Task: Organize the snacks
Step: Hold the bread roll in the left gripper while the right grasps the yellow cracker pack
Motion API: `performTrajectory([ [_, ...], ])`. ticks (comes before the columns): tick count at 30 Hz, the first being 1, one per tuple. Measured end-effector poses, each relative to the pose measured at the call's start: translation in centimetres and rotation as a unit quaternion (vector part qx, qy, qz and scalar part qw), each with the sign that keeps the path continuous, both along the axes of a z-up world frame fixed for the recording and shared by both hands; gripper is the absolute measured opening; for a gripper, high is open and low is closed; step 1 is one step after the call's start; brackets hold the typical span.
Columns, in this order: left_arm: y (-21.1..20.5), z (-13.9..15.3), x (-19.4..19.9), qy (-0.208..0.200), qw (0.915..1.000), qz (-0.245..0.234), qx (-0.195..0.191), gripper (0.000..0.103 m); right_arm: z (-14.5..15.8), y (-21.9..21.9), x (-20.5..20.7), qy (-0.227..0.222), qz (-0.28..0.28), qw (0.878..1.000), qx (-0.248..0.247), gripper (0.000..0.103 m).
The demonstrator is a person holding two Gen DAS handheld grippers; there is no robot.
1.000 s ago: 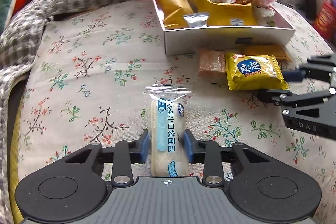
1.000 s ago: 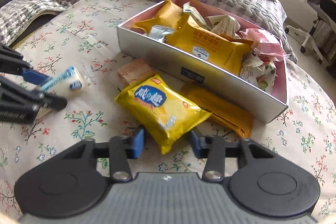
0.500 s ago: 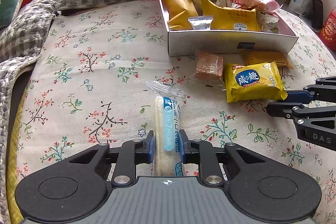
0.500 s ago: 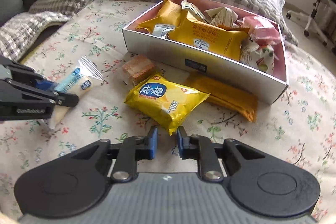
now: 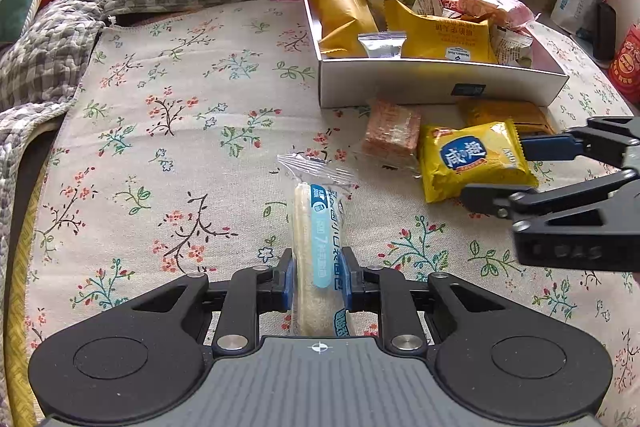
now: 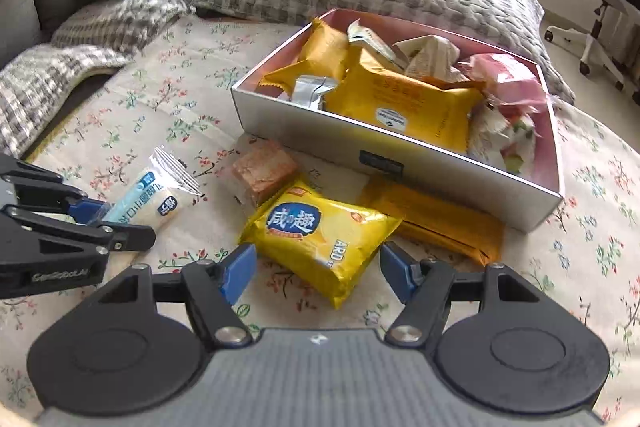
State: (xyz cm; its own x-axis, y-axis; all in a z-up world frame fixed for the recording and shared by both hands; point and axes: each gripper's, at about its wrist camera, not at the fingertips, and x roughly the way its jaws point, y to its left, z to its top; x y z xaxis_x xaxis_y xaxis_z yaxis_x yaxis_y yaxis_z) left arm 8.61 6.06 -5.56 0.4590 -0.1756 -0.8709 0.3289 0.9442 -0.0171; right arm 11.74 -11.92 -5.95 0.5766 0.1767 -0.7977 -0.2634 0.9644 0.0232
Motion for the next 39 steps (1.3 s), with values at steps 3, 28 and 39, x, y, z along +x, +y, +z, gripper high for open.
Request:
performTrajectory([
  [3, 0.0, 0.0, 0.0, 0.0, 1.0, 0.001, -0.001, 0.02, -0.6, 0.8, 0.2, 0.007, 0.009, 1.0, -0.021, 0.052],
  [28, 0.3, 0.4, 0.0, -0.009, 0.9998, 0.016, -0.003, 0.019, 1.9, -2.3, -2.4, 0.001, -0.012, 0.998, 0.057, 0.05],
  [39, 0.6, 0.1, 0.4, -0.001, 0.9997, 0.017, -0.018, 0.019, 0.3, 4.0, 1.0, -0.021, 0.128, 0.99, -0.06, 0.065],
])
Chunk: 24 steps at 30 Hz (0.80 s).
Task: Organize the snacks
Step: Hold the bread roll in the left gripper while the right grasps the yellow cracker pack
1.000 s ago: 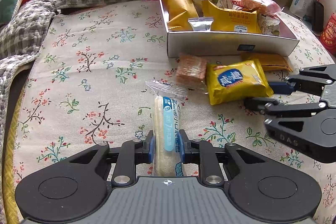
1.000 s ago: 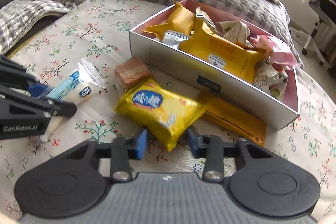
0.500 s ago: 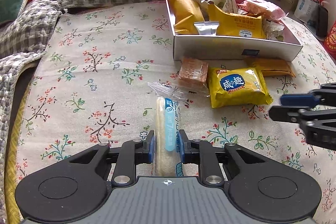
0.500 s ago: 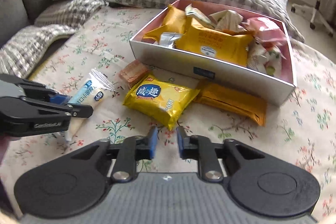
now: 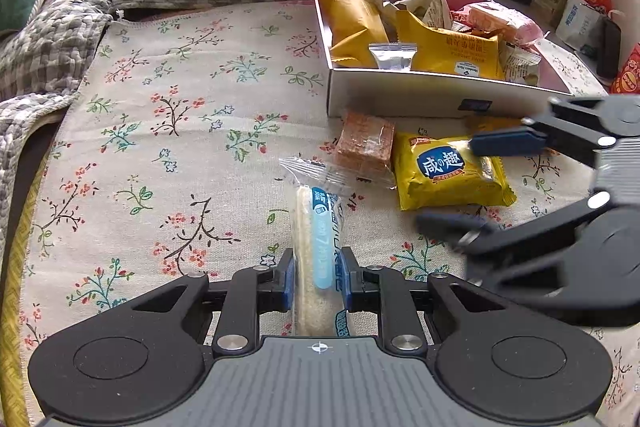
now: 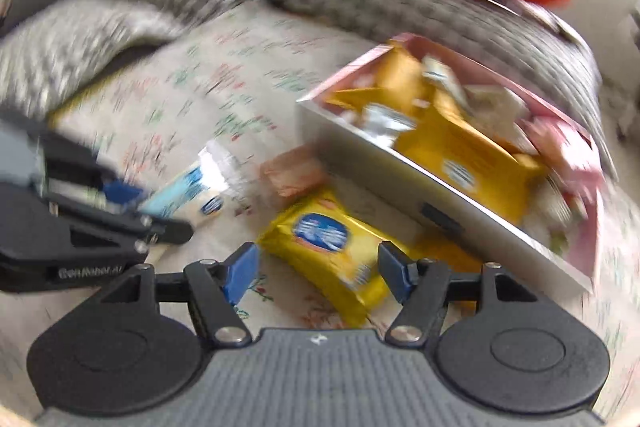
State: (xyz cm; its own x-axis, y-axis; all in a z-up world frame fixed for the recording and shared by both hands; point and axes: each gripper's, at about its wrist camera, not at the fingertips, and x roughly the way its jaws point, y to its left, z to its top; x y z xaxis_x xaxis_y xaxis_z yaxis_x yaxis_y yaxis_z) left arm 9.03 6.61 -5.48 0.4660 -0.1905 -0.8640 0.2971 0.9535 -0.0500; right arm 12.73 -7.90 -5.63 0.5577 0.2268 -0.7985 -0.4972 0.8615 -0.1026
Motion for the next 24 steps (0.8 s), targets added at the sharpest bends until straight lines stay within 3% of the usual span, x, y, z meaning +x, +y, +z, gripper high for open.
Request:
performTrajectory([
  [5, -0.1, -0.1, 0.0, 0.001, 1.0, -0.003, 0.001, 0.019, -0.9, 2.2, 0.5, -0.008, 0.052, 0.996, -0.077, 0.068],
  [13, -0.5, -0.2, 0.0, -0.003, 0.9999, -0.006, 0.01, 0.02, -0.8, 2.2, 0.1, -0.022, 0.033, 0.994, -0.101, 0.041],
  [21, 0.0, -0.1, -0.1, 0.0, 1.0, 0.005, 0.004, 0.02, 0.5, 1.2, 0.7, -0.012, -0.017, 0.998, -0.058, 0.01],
  [24, 0.2, -0.1, -0.1, 0.001, 0.9999, 0.01, 0.003, 0.02, 1.0, 0.7, 0.9, -0.011, -0.042, 0.998, -0.046, 0.007],
])
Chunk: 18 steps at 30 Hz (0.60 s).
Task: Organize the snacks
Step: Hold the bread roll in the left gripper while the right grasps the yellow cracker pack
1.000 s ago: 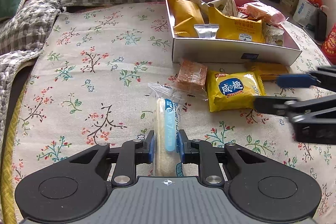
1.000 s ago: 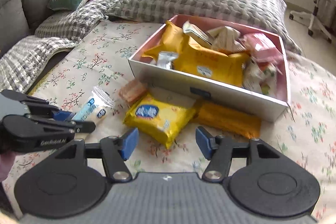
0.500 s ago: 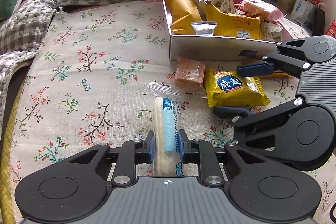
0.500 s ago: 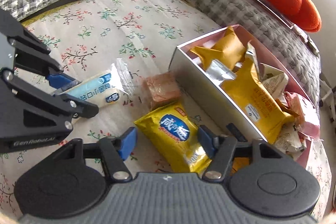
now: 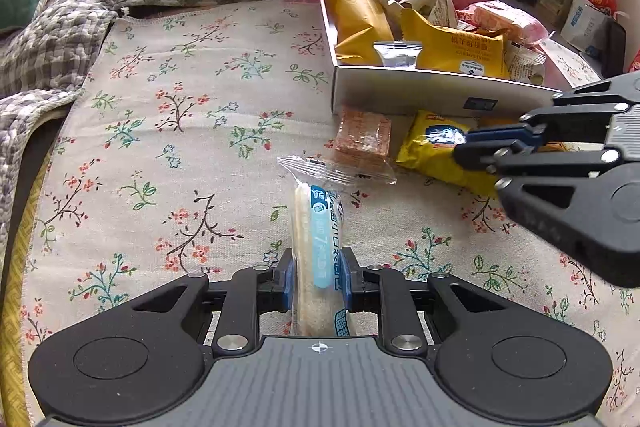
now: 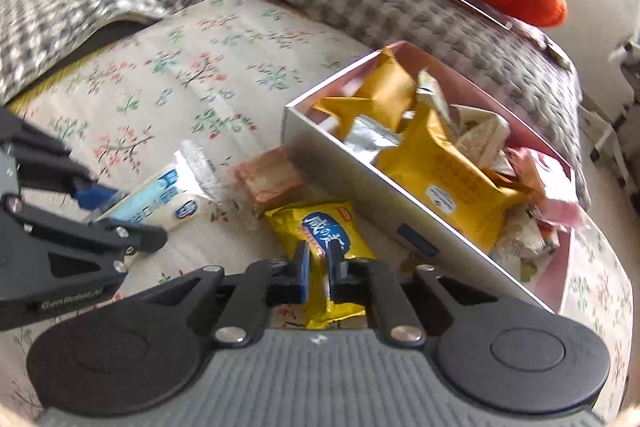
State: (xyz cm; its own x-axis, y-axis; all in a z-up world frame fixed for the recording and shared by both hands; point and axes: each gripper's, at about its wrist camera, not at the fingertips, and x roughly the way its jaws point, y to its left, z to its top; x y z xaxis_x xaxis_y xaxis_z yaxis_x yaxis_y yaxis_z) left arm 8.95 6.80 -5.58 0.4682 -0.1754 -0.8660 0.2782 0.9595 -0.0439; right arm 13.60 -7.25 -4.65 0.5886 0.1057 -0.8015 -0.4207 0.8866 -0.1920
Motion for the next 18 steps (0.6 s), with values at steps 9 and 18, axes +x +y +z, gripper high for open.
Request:
performTrajectory([
  [9, -0.1, 0.0, 0.1, 0.001, 1.0, -0.004, -0.001, 0.02, -0.8, -0.2, 0.6, 0.005, 0.015, 1.0, -0.001, 0.037],
  [18, -0.2, -0.1, 0.3, 0.002, 1.0, -0.008, -0.004, 0.02, -2.2, 0.8, 2.1, 0.002, 0.034, 0.999, -0.031, 0.053],
])
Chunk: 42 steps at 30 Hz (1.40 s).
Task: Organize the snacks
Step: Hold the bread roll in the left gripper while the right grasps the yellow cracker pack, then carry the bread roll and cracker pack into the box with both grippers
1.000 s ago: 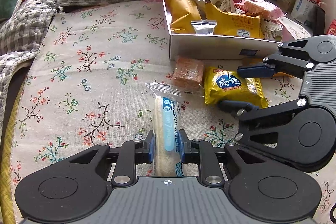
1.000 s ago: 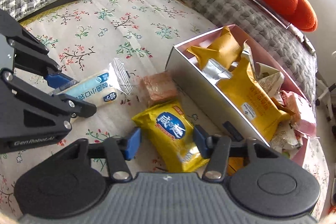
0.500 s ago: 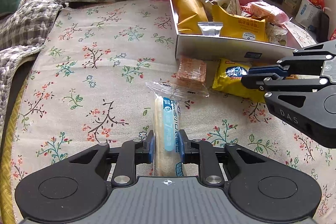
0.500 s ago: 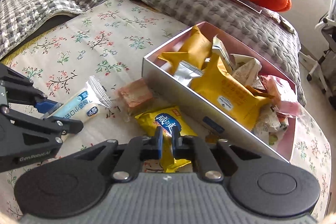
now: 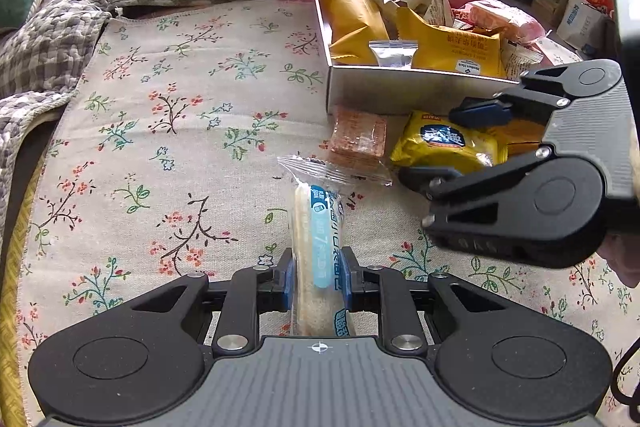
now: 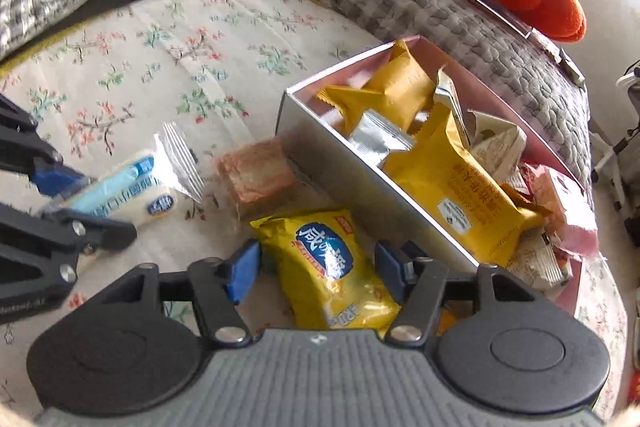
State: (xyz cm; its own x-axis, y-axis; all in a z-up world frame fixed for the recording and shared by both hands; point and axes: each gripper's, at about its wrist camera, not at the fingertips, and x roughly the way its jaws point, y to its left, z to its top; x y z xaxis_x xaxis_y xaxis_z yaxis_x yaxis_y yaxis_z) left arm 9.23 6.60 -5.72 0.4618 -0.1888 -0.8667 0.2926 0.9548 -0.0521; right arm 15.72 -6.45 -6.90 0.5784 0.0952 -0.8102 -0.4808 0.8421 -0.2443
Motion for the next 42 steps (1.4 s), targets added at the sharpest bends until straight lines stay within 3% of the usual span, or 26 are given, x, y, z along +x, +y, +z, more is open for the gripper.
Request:
performTrajectory([
  [2, 0.0, 0.0, 0.0, 0.0, 1.0, 0.001, -0.001, 0.02, 0.1, -0.4, 0.4, 0.01, -0.009, 1.0, 0.02, 0.043],
  [6, 0.0, 0.0, 0.0, 0.0, 1.0, 0.001, -0.001, 0.02, 0.1, -0.5, -0.1, 0.008, -0.018, 1.0, 0.023, 0.038],
  [10, 0.0, 0.0, 0.0, 0.001, 1.0, 0.001, -0.001, 0.02, 0.5, -0.9, -1.1, 0.013, -0.026, 0.999, 0.032, 0.037],
  [19, 0.3, 0.5, 0.0, 0.002, 0.9999, 0.006, -0.01, 0.019, 2.1, -3.7, -3.0, 0.039, -0.075, 0.991, 0.105, 0.036],
  [25, -0.3, 2.8, 1.1, -0.017, 0.9993, 0.012, -0.032, 0.016, 4.2, -6.4, -3.4, 0.025, -0.106, 0.986, 0.126, 0.033],
  [30, -1.8, 5.1, 3.0, -0.043, 0.9972, 0.01, -0.06, 0.015, 6.2, -8.5, -2.3, 0.011, -0.134, 0.977, 0.166, 0.02],
  [33, -2.5, 5.7, 3.5, -0.047, 0.9968, 0.005, -0.064, 0.016, 6.8, -9.4, -1.6, 0.01, -0.144, 0.972, 0.188, 0.02],
  [36, -2.8, 5.4, 3.0, -0.044, 0.9975, -0.02, -0.051, 0.02, 6.4, -10.1, -1.5, 0.023, -0.149, 0.968, 0.199, 0.023],
  [38, -3.0, 4.7, 2.5, -0.039, 0.998, -0.042, -0.027, 0.034, 6.0, -10.1, -1.5, 0.039, -0.145, 0.966, 0.21, 0.025],
  [41, -2.8, 3.2, 2.0, -0.028, 0.9981, -0.054, 0.011, 0.055, 5.2, -9.1, -1.7, 0.047, -0.126, 0.969, 0.209, 0.045],
  [42, -2.7, 2.7, 1.9, -0.021, 0.9978, -0.058, 0.021, 0.057, 4.9, -8.5, -1.7, 0.051, -0.118, 0.97, 0.206, 0.051],
])
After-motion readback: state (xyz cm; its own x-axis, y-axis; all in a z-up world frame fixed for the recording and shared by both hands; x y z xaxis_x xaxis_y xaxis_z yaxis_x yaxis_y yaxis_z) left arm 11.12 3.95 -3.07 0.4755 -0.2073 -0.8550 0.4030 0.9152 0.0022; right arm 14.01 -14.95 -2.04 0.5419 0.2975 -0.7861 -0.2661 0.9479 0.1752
